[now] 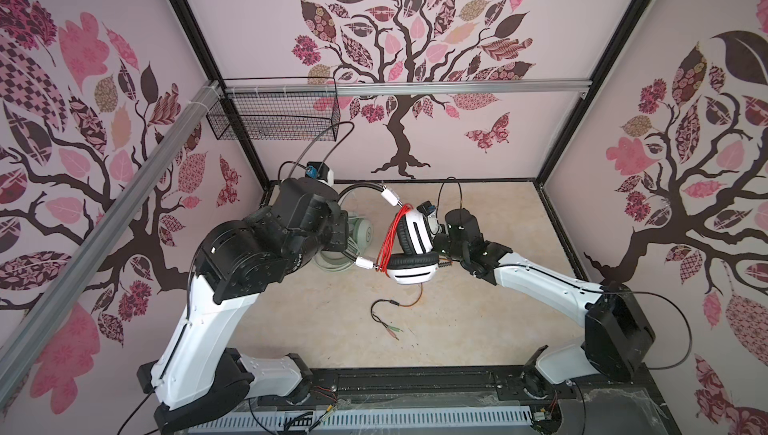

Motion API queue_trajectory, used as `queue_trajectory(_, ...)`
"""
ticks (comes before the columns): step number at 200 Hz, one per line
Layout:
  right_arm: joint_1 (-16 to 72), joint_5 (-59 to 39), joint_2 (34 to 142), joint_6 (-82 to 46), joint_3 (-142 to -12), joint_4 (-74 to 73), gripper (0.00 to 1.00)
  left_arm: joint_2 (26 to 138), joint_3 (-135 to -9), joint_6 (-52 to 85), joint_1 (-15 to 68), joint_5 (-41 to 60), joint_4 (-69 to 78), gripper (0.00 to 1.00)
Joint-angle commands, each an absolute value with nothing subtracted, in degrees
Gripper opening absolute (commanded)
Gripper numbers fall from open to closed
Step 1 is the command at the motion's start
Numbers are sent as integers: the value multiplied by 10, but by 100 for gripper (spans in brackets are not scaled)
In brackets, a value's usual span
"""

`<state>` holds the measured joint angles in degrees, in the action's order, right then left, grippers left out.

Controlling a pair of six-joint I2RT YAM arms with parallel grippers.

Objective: Wrap the headphones

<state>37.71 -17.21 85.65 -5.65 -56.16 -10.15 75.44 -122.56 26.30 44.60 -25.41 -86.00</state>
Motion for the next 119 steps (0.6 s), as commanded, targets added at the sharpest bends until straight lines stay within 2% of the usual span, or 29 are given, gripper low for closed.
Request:
queue_trajectory(1, 374, -211, 894, -86, -543, -208, 69, 767, -1275, 279, 442, -218, -834, 0)
queue_trajectory(40, 373, -256, 972, -130, -510, -314, 73, 787, -1334, 286, 442, -229, -826, 0)
queue_trajectory(119, 372, -297, 1052, -210, -476, -434, 70, 816, -1429, 279, 441, -262, -797, 0)
